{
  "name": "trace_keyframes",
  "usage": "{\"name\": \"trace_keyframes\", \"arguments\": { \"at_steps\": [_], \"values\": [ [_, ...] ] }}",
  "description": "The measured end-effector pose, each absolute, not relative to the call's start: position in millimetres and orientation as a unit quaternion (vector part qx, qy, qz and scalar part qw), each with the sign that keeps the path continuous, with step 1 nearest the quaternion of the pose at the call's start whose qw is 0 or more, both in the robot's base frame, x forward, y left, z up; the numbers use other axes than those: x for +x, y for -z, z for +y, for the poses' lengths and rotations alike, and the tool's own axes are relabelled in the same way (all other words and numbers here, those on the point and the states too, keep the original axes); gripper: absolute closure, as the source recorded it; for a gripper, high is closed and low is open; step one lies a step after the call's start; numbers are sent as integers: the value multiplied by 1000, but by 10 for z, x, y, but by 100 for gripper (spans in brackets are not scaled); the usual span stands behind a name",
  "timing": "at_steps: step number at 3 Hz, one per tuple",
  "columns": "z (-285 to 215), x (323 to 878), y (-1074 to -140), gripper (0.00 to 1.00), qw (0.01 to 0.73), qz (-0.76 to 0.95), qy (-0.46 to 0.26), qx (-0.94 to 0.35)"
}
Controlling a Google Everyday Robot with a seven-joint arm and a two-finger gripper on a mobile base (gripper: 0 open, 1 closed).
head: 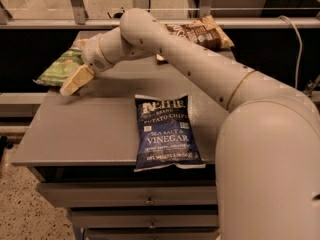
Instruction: Pick green jalapeno chip bag
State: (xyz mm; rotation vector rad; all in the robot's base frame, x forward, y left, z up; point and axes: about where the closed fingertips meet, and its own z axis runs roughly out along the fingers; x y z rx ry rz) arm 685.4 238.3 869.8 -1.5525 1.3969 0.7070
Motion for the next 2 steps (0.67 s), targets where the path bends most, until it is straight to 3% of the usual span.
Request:
{"name": "trace_keyframes", "arguments": {
  "at_steps": [1, 2],
  "values": [
    [2533, 6876, -8555, 0, 438, 584, -291, -618],
    [2587, 6906, -8514, 14, 435, 596, -284, -612]
  ]
}}
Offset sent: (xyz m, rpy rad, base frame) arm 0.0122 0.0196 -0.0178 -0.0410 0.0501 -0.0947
